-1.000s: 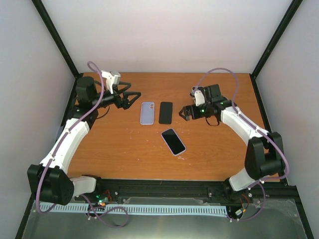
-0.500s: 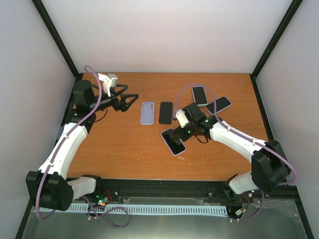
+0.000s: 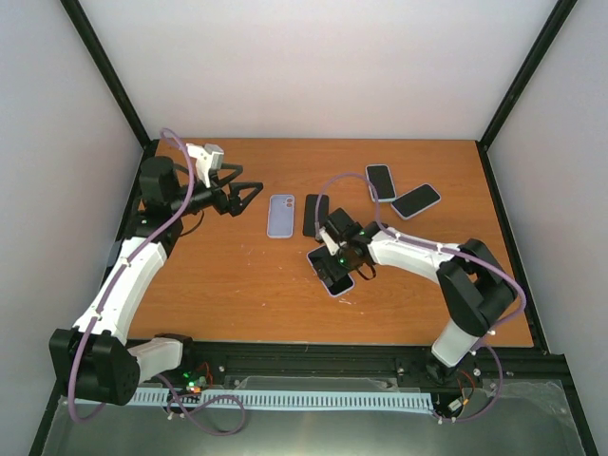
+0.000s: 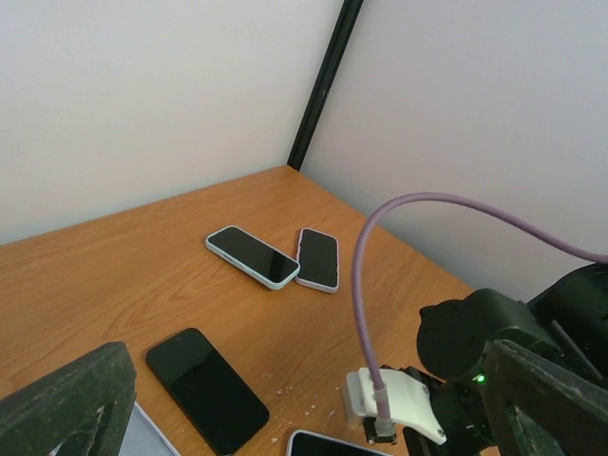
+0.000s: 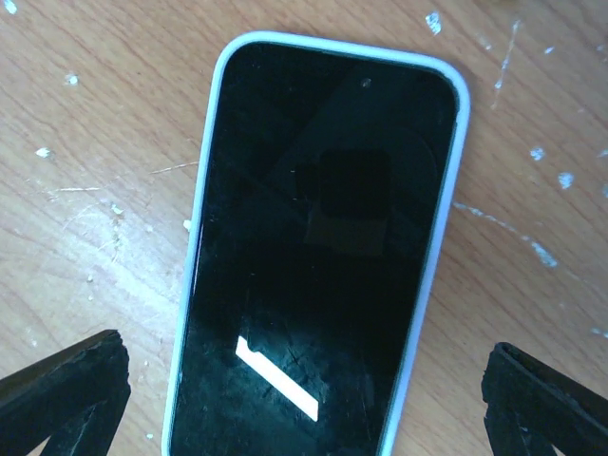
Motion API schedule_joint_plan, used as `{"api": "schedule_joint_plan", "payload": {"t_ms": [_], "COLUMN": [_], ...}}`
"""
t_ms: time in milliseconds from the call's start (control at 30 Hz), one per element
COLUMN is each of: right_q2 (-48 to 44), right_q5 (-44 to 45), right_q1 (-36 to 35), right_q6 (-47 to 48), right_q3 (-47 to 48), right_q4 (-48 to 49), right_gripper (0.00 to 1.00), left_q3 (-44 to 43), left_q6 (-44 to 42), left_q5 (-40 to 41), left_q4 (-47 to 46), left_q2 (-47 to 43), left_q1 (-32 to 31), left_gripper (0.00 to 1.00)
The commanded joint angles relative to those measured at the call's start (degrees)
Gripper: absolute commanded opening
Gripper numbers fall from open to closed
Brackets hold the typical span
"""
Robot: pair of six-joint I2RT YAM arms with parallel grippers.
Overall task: Take the phone out of the phone case
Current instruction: Pick up the phone at the center of the board.
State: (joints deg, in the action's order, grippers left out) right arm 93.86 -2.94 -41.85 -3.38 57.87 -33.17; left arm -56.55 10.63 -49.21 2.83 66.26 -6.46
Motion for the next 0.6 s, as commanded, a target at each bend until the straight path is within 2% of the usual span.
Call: {"api": "schedule_joint_plan", "payload": {"t_ms": [0,567], "right_q2": [3.2,12.1], "right_q5": [1.2,5.2], "right_q1": [-1.2,-2.5], "right_q6": [-3.2,-5.6], "right_q3": [2.8,5.0], "right_q4": [-1.3,-1.3], "right_gripper": [1.0,1.0], "left_q3": [0.0,0.6], "left_q6": [-0.4,0.4], "left_q5": [0.2,0.1], "left_q4": [-1.5,-2.4], "left_q2": [-1.0,-0.6], "left_q1": [0.5,0.5], "left_gripper": [1.0,1.0]}}
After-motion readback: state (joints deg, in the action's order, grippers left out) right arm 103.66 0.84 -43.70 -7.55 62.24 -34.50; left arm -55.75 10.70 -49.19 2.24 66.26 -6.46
